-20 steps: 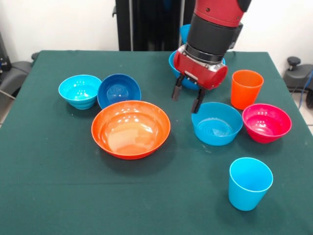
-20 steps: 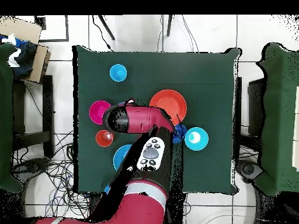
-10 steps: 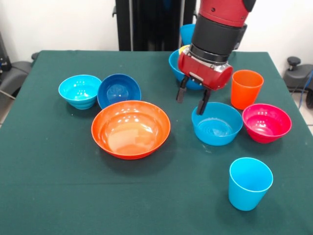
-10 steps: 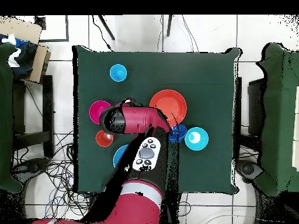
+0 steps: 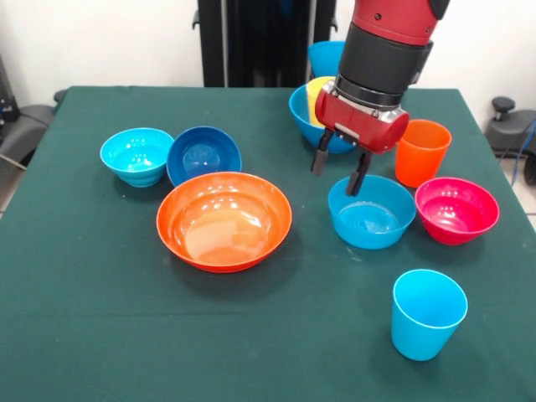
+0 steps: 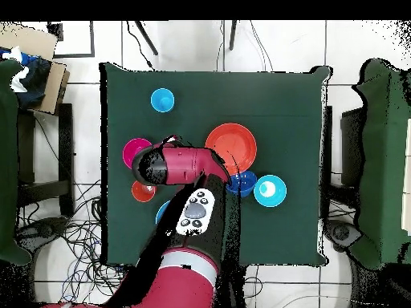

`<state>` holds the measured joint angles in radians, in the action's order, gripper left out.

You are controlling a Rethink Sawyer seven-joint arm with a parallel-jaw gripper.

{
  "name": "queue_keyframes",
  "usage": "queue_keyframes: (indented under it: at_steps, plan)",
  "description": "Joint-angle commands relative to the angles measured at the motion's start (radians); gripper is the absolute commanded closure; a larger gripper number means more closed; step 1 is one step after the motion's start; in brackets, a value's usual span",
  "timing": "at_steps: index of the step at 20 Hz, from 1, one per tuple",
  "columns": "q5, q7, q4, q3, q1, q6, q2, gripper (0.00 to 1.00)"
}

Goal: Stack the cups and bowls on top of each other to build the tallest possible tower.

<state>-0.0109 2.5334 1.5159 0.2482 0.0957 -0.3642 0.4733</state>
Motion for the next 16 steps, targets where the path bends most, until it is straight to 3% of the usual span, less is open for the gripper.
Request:
queue_keyframes:
  at_steps: [1,16]
  plan:
    - [-0.047,0.018,0.014,-0.077,0.021,0.016,-0.063,0.00]
    - [-0.030,0.069,-0.092,0.004,0.108,0.092,-0.224,0.00]
